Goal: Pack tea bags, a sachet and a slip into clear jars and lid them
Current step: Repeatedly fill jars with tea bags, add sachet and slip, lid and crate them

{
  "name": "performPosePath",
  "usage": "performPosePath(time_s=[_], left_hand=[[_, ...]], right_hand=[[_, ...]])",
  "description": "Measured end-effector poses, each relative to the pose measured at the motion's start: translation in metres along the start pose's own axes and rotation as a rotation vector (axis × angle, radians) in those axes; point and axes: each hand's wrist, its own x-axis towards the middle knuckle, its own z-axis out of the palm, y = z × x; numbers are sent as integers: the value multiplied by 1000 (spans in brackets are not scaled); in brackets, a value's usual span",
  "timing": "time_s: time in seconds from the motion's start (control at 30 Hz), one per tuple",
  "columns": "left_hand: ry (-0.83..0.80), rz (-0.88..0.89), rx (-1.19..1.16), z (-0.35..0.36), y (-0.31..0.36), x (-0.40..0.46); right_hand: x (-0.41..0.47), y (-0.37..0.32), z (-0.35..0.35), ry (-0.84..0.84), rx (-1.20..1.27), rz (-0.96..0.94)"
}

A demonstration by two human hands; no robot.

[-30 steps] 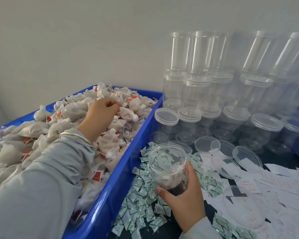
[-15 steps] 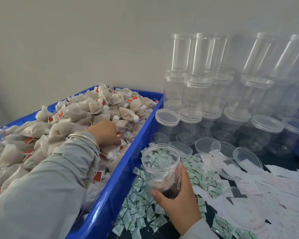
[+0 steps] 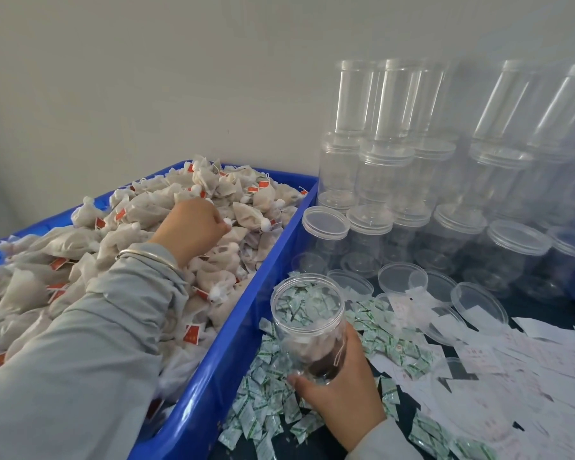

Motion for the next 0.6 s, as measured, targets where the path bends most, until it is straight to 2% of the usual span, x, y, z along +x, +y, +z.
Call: performPosePath(time_s=[0.07,0.17,0.27,0.4,0.6], left_hand=[[-100,7,39,4,-3,-2],[-253,28,222,17,-3,-3],[-244,32,212,25,-5,1],[-329,62,281,36,-2,1],[-267,91,212,37,0,2]], right_hand=[[0,1,0,8,-3,10],[0,0,1,25,-1,7],[0,-1,2,29,15,17],[-1,-2,3,27,21,18],[-1,-3,2,29,15,9]])
